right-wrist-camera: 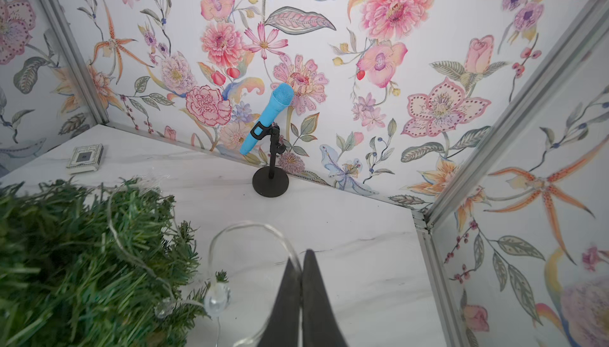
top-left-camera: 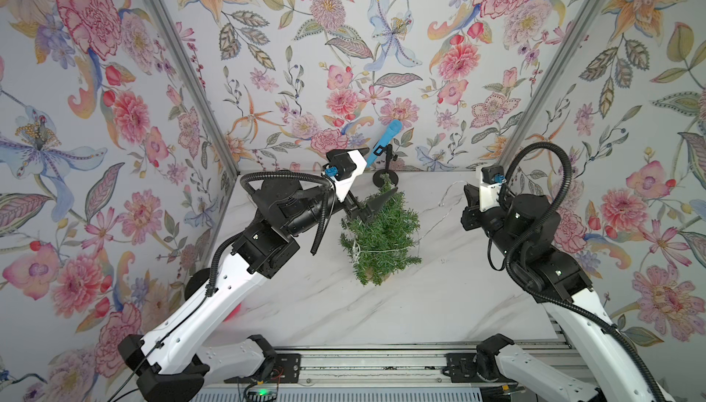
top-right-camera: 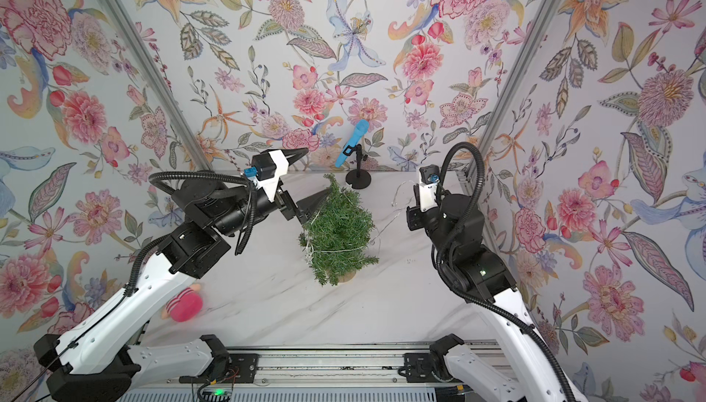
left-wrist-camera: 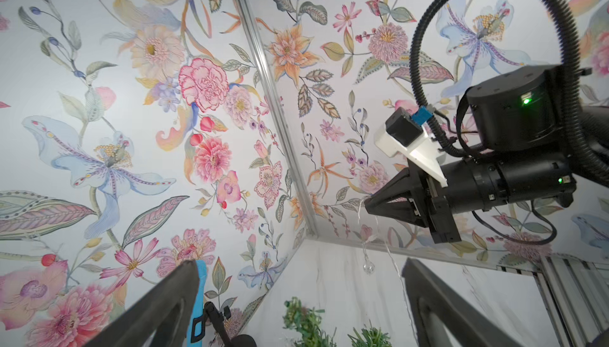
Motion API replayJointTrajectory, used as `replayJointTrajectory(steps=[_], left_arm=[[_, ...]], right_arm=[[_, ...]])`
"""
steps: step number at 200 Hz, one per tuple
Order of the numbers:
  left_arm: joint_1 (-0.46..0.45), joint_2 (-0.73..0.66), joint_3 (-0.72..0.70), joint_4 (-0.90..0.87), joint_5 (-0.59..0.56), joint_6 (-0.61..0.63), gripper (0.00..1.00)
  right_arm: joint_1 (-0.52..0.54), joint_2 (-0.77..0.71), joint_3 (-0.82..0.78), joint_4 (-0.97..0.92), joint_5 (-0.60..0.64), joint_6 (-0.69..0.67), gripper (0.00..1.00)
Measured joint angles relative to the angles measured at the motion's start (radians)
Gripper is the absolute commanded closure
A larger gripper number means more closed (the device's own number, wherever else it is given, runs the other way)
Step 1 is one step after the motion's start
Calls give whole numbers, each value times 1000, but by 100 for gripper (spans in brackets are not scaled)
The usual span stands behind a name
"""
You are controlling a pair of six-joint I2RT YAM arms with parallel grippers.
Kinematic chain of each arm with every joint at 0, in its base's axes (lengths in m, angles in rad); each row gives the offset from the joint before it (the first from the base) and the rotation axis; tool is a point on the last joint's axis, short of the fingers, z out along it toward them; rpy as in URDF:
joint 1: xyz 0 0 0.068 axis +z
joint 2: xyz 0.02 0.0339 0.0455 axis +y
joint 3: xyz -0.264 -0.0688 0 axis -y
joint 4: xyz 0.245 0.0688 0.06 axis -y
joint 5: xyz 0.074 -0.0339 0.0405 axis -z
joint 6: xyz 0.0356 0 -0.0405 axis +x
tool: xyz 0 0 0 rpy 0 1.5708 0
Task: Wrap string light around the christmas tree
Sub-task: Wrap the light string around the Christmas tree.
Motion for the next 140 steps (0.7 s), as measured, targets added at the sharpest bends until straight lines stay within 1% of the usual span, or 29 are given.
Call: replayJointTrajectory(steps=[18, 35, 49, 60, 72, 86, 107, 124, 140], left_arm=[[106, 12, 0, 56, 25, -98, 9], [209, 45, 0, 110, 60, -193, 13], [258, 91, 11, 129, 86, -235, 13], [269, 138, 29, 125, 105, -245, 14], [274, 190, 55, 110, 124, -245, 19], [282, 249, 81, 98, 153, -241, 21], [295, 330, 139, 64, 196, -219, 20], [296, 409, 220, 31, 255, -186, 16], [293, 458, 246, 12, 306, -140, 13]], right_arm=[[-60, 92, 56, 2, -112, 74, 100], [-72, 174, 110, 5, -196, 122, 100], [-71, 231, 151, 10, -256, 154, 100], [-71, 266, 170, 21, -290, 173, 100], [-70, 298, 183, 37, -321, 192, 100], [-63, 336, 199, 47, -349, 209, 100], [-40, 398, 238, 53, -375, 222, 100], [-14, 443, 271, 62, -393, 228, 100], [9, 473, 297, 69, -404, 230, 100]])
